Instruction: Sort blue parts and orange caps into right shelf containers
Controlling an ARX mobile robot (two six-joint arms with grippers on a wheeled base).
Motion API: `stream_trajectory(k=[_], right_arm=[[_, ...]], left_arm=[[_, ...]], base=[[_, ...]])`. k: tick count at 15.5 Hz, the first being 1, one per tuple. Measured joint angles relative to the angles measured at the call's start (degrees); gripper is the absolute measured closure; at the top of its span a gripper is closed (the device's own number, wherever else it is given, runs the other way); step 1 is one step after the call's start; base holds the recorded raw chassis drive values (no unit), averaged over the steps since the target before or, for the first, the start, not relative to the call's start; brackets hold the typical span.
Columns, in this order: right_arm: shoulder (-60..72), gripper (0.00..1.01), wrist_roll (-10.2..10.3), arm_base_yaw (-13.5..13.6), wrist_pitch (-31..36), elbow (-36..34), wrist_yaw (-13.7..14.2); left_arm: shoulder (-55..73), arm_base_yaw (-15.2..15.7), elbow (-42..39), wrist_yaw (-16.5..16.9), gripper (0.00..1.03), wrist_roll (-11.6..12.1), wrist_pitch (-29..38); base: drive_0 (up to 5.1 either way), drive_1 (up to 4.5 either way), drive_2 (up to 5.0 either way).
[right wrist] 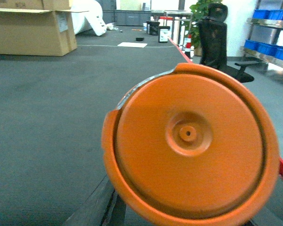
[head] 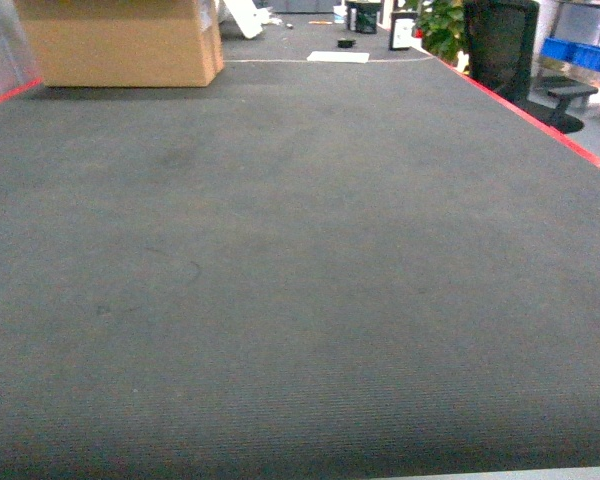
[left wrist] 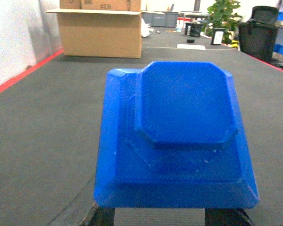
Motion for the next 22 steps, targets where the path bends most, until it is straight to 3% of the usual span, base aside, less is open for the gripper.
stream_trajectory(k=[22], right_arm=[[0.0,0.61,0.0,0.0,0.0,0.0,0.02]], left_arm=[[0.0,-0.07,0.0,0.04,0.6,0.0,-0.02]], base=[[-1.6,-1.64,-1.6]])
